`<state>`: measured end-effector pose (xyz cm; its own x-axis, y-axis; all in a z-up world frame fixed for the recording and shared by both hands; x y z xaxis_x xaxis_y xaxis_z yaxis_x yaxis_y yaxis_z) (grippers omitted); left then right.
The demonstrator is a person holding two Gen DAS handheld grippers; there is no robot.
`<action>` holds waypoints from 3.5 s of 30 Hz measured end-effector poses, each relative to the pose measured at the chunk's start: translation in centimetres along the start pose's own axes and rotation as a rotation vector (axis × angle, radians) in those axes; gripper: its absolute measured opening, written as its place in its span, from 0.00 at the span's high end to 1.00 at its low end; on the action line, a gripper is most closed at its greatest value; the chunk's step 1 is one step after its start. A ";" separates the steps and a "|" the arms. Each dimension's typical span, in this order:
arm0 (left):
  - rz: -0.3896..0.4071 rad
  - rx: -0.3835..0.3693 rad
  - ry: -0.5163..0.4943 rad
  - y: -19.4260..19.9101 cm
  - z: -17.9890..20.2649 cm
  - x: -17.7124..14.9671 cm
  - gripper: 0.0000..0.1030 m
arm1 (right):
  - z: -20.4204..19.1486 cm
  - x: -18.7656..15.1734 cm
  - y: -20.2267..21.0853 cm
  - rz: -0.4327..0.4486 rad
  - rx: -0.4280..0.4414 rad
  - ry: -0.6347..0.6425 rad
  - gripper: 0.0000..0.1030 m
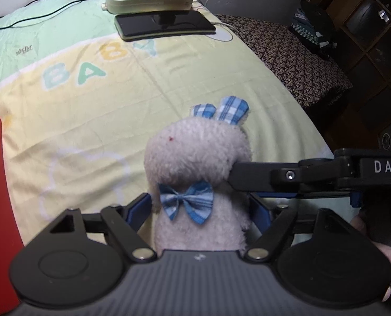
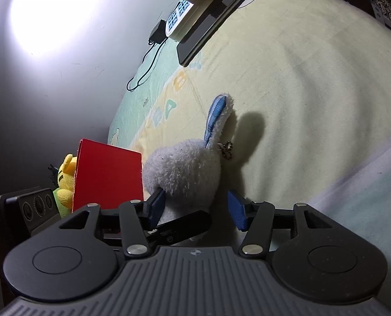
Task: Organize objects
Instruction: 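Close the right tool on the white bunny's head and lift it, then carry the white bunny with the right tool over the red box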
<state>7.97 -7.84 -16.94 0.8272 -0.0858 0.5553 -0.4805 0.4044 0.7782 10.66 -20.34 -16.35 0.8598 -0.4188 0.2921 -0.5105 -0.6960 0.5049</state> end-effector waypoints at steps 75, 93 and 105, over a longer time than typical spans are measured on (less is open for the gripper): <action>0.344 0.089 -0.053 19.2 -3.0 -2.1 0.31 | -17.6 -9.4 0.6 0.031 0.139 0.436 0.45; 0.569 0.199 0.046 31.1 -11.9 -1.8 0.31 | -30.2 -13.7 -3.9 0.032 0.322 0.637 0.45; 0.581 0.352 0.167 33.7 -21.6 -1.5 0.31 | -35.4 -15.7 -12.6 -0.061 0.363 0.589 0.45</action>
<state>-3.17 25.58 2.16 0.4278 0.2071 0.8798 -0.9010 0.0211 0.4332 3.86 15.67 1.39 0.6962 -0.0578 0.7155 -0.3428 -0.9025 0.2607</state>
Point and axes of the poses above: each gripper's, at about its wrist camera, not at the fingertips, and y roughly against the way its jaws point, z to its right, x to its top, the point moved 9 cm from there along -y, roughly the way its jaws point, and after that the axes turned 9 degrees about z, right-handed, at the moved point
